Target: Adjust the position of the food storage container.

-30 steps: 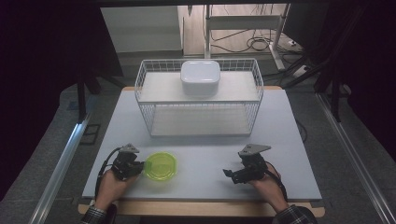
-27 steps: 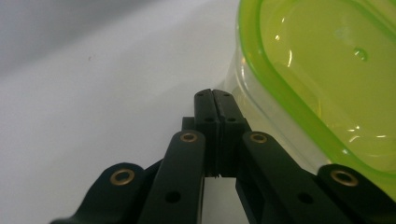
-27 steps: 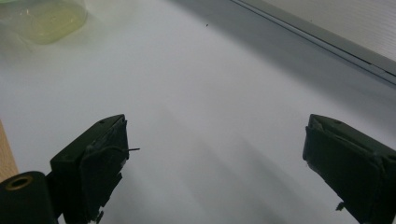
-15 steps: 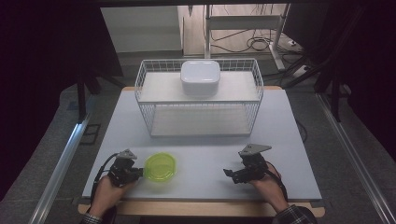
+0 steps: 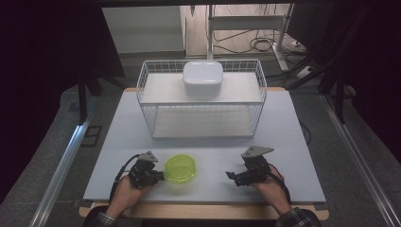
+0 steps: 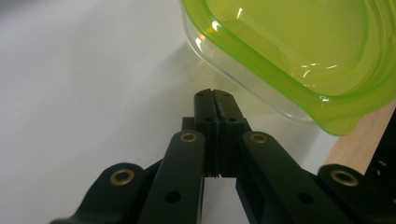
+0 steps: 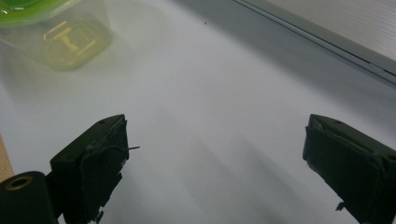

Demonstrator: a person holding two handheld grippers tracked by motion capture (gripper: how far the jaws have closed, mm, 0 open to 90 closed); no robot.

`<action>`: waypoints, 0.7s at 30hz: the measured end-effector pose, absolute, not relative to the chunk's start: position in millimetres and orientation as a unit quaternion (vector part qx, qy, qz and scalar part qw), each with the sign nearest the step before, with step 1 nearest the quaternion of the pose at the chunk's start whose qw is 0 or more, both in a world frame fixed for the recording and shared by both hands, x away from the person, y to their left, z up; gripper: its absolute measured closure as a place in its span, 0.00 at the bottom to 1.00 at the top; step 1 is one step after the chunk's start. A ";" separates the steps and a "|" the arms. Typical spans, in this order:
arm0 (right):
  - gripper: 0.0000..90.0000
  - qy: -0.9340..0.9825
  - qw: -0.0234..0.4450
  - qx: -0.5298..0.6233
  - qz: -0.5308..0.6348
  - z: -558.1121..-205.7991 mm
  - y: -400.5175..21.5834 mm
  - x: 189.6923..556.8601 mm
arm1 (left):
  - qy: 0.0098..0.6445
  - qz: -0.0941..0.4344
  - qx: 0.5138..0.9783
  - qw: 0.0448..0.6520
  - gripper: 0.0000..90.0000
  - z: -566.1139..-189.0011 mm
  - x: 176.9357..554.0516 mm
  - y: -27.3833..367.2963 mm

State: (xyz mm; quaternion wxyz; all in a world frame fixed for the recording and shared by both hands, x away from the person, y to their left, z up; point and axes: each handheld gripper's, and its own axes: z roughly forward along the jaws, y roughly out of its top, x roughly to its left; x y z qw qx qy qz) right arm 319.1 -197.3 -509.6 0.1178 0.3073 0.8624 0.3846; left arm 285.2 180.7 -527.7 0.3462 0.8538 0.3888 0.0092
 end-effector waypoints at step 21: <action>0.08 0.858 0.118 0.326 0.379 -511.8 -204.5 325.3 | 0.331 0.002 0.877 0.347 0.99 -528.0 292.6 117.7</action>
